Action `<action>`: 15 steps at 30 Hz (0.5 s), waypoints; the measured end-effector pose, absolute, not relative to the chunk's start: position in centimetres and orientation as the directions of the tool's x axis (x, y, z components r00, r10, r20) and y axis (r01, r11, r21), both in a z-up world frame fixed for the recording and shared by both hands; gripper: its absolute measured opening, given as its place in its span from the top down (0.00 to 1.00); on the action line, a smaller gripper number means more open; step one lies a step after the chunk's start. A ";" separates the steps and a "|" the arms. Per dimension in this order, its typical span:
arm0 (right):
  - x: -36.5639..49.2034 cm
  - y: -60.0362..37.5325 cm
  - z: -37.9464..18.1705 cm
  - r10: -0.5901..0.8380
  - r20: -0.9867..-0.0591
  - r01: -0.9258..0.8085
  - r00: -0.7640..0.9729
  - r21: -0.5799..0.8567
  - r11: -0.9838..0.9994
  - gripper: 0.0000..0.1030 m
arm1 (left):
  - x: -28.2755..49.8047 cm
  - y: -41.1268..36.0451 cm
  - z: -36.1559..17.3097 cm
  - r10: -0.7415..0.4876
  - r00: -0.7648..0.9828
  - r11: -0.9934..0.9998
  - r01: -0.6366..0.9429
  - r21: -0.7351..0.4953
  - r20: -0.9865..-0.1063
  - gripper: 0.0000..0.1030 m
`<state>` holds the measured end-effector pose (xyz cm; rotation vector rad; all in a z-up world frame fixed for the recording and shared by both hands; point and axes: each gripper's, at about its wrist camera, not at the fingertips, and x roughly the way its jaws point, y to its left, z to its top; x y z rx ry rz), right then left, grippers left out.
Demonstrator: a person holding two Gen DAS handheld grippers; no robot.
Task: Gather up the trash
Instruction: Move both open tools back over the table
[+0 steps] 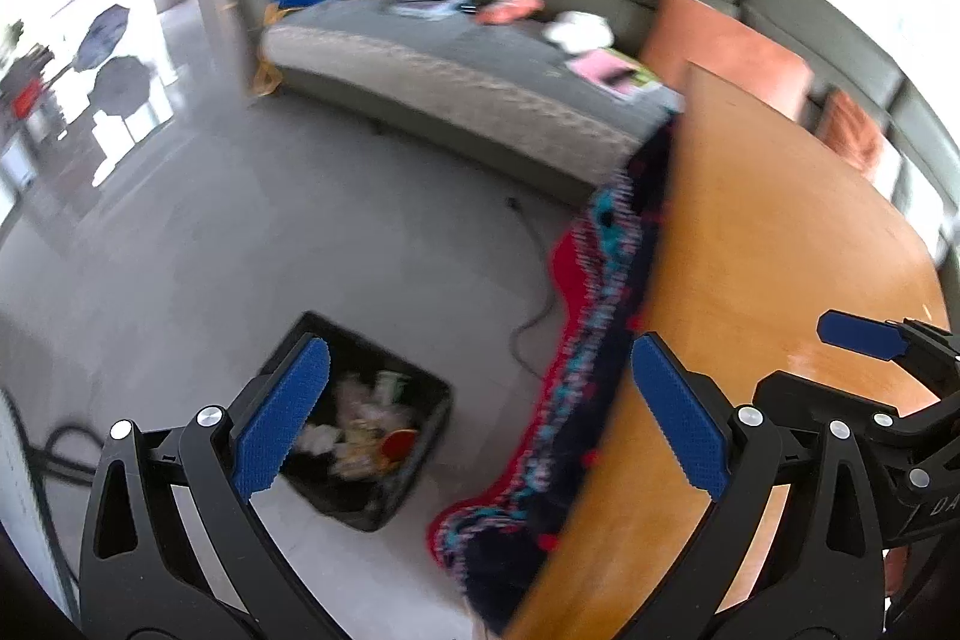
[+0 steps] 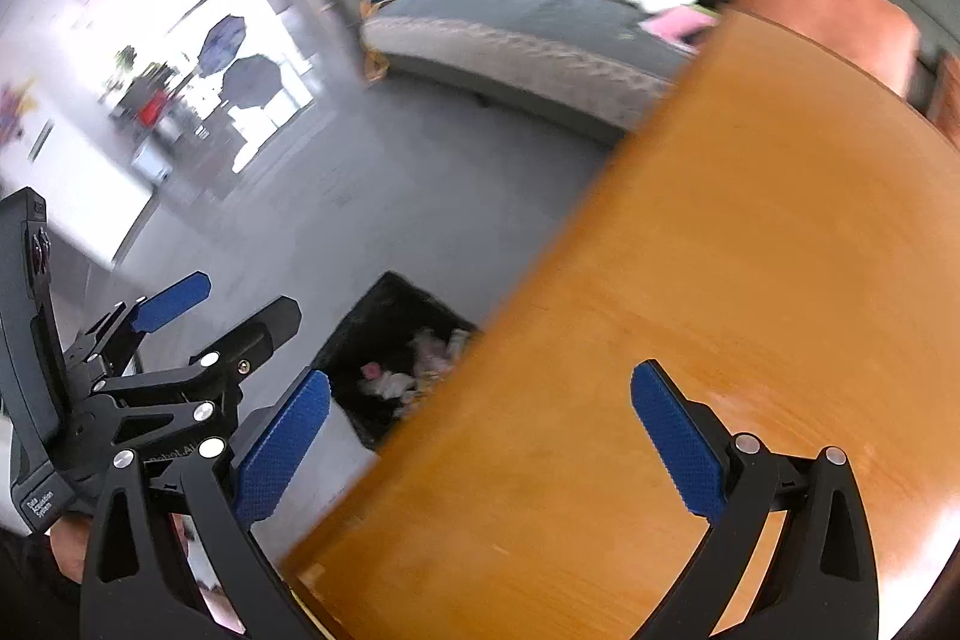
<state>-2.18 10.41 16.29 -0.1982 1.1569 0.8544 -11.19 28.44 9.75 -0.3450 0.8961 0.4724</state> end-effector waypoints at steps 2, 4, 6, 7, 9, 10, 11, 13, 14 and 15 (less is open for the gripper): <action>-1.4 8.0 16.1 0.478 -0.864 -0.647 0.157 0.276 0.711 0.03 | -9.7 26.2 9.8 0.216 0.548 0.871 -0.482 -0.095 -0.808 0.05; -0.5 5.2 15.8 0.465 -0.867 -0.607 0.177 0.276 0.745 0.03 | -8.2 23.6 9.8 0.182 0.564 0.897 -0.431 -0.099 -0.805 0.05; 0.2 2.6 15.4 0.453 -0.870 -0.569 0.194 0.276 0.774 0.03 | -7.0 21.5 9.8 0.157 0.573 0.916 -0.388 -0.098 -0.805 0.05; 0.4 1.5 15.3 0.449 -0.871 -0.553 0.199 0.278 0.785 0.03 | -6.5 20.5 9.8 0.144 0.576 0.924 -0.369 -0.099 -0.805 0.05; 1.0 -1.1 15.0 0.439 -0.873 -0.515 0.213 0.282 0.810 0.03 | -5.4 18.4 9.8 0.113 0.581 0.939 -0.327 -0.104 -0.806 0.05; 1.2 -2.2 14.8 0.435 -0.873 -0.500 0.219 0.282 0.819 0.03 | -4.9 17.4 9.7 0.099 0.582 0.946 -0.306 -0.104 -0.807 0.05; 1.4 -3.6 14.6 0.427 -0.875 -0.478 0.228 0.281 0.832 0.03 | -4.5 16.6 9.7 0.090 0.582 0.952 -0.290 -0.103 -0.809 0.05; 1.5 -5.4 14.4 0.417 -0.877 -0.449 0.239 0.281 0.848 0.03 | -3.5 14.8 9.5 0.066 0.579 0.963 -0.251 -0.100 -0.812 0.05; 1.6 -6.7 14.2 0.410 -0.878 -0.429 0.247 0.280 0.859 0.03 | -3.1 14.1 9.4 0.054 0.578 0.967 -0.235 -0.102 -0.814 0.05; 1.6 -7.5 14.1 0.406 -0.878 -0.418 0.253 0.279 0.865 0.03 | -2.7 13.2 9.3 0.040 0.576 0.970 -0.217 -0.105 -0.816 0.05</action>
